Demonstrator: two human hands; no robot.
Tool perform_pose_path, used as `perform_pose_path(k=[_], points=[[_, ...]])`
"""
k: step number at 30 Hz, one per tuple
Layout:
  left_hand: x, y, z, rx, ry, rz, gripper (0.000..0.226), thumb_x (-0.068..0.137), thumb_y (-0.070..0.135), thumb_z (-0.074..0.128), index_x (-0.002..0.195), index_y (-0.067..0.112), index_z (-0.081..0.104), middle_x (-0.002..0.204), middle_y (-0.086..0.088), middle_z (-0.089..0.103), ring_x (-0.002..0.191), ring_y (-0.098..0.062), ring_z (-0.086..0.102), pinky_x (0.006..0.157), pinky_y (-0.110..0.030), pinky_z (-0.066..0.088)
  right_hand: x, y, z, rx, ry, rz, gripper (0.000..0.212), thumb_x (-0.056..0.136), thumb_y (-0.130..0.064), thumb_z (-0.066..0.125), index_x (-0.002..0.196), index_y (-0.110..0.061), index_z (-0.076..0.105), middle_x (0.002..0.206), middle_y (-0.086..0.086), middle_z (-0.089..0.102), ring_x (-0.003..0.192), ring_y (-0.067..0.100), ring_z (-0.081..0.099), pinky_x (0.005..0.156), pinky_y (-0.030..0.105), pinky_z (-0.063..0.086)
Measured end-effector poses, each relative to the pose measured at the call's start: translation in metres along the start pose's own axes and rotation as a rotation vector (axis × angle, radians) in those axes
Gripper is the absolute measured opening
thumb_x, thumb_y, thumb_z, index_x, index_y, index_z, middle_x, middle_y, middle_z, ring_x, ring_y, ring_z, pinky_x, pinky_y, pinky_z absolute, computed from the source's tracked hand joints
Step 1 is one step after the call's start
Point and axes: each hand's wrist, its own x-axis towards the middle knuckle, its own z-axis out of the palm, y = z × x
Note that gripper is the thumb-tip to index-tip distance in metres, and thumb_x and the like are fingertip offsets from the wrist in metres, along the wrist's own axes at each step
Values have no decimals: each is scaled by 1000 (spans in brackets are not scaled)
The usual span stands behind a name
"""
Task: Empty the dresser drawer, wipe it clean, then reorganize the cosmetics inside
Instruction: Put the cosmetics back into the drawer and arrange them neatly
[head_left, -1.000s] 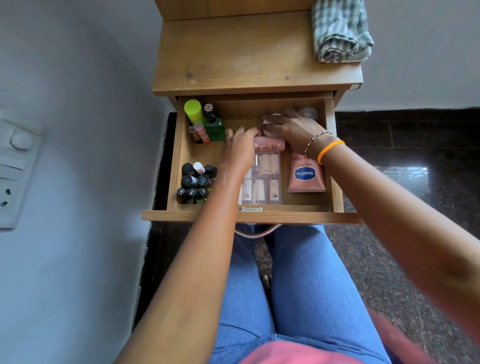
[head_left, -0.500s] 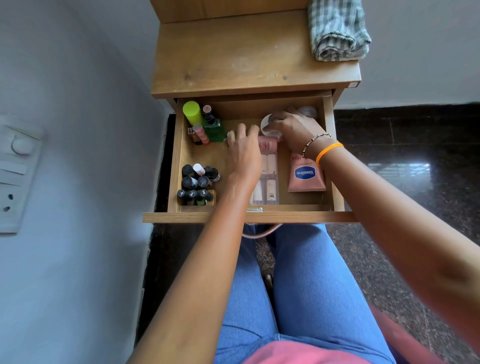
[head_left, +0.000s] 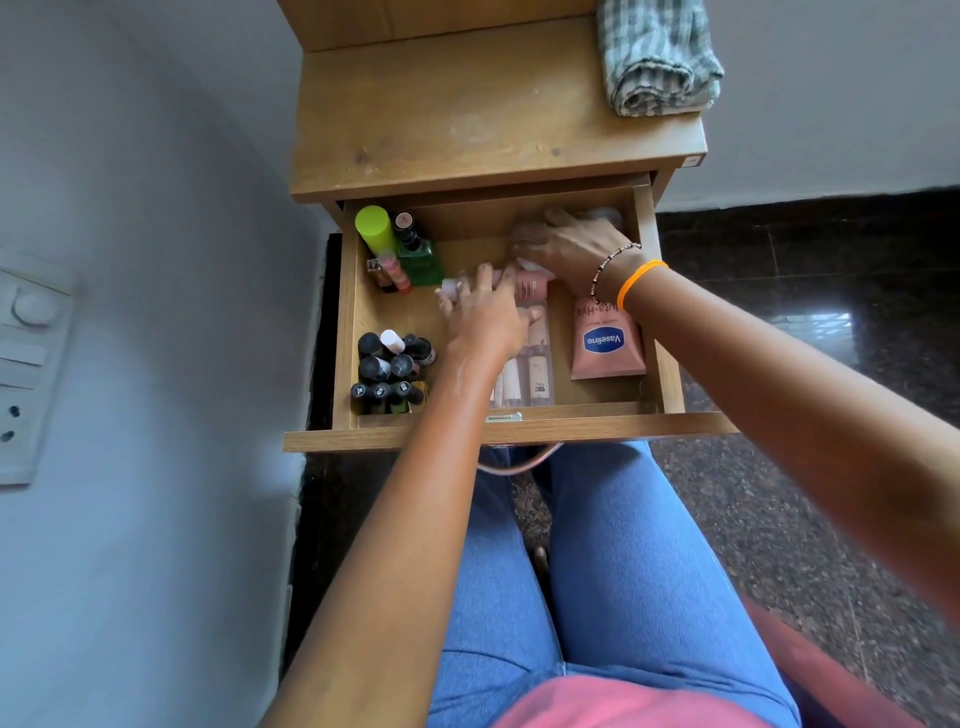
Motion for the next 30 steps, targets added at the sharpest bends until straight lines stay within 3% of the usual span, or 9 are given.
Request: perform_pose_path(k=[8, 15, 19, 30], points=[[2, 4, -2, 31, -45, -39, 67, 97, 44, 42, 151, 18, 13, 159, -11, 7, 146, -36, 2, 116, -53, 2, 1, 0, 2, 74, -6, 70, 49, 91, 0, 42, 136, -19, 43, 145, 1, 38, 130, 31, 33, 83, 43, 51], [5, 7, -5, -65, -132, -72, 77, 97, 53, 32, 151, 15, -8, 159, -11, -13, 144, -35, -18, 115, -53, -7, 0, 5, 14, 231, 43, 102, 52, 89, 1, 47, 136, -20, 46, 149, 6, 37, 130, 35, 38, 102, 45, 41], [-8, 7, 0, -86, -110, -31, 72, 99, 49, 27, 150, 16, -12, 156, -10, -21, 143, -30, -23, 114, -51, -12, -5, 4, 20, 328, 98, 199, 48, 83, 2, 55, 129, -12, 54, 140, 13, 46, 122, 38, 48, 100, 44, 43], [-10, 6, 10, -44, -154, -41, 79, 97, 53, 32, 149, 22, -18, 154, -7, -28, 140, -30, -29, 112, -54, -15, -9, -8, 13, 367, 94, 303, 38, 85, -1, 54, 121, -13, 60, 132, 11, 50, 119, 34, 48, 89, 42, 48]])
